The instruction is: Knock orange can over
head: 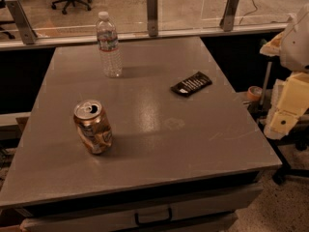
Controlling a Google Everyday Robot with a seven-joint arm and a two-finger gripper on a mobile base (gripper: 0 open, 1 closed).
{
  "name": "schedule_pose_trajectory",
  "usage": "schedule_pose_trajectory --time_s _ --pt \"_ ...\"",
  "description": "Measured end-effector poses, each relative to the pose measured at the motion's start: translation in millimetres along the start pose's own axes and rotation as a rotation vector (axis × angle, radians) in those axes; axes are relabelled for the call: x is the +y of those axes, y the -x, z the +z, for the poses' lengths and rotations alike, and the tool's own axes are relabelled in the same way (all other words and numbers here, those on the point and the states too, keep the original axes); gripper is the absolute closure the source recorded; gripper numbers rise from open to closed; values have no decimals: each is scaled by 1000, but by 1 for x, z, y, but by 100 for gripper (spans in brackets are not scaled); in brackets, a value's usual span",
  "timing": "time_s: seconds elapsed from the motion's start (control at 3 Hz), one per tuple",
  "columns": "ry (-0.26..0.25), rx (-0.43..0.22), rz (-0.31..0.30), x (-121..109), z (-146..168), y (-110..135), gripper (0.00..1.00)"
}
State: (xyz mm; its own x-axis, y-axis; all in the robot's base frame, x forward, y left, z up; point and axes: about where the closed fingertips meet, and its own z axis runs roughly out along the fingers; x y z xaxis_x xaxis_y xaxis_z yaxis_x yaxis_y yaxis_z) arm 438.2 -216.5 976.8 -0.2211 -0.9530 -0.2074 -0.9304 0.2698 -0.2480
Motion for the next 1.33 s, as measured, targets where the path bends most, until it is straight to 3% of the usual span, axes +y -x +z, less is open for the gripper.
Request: schedule_pose_trajectory --time_s 0.33,0.67,1.0,1.33 --pt "0 0 0 0 0 0 0" --pt "127 -171 -2 22 39 61 0" --pt "170 -232 -4 29 52 84 0" --pt "170 -232 -5 29 52 84 0"
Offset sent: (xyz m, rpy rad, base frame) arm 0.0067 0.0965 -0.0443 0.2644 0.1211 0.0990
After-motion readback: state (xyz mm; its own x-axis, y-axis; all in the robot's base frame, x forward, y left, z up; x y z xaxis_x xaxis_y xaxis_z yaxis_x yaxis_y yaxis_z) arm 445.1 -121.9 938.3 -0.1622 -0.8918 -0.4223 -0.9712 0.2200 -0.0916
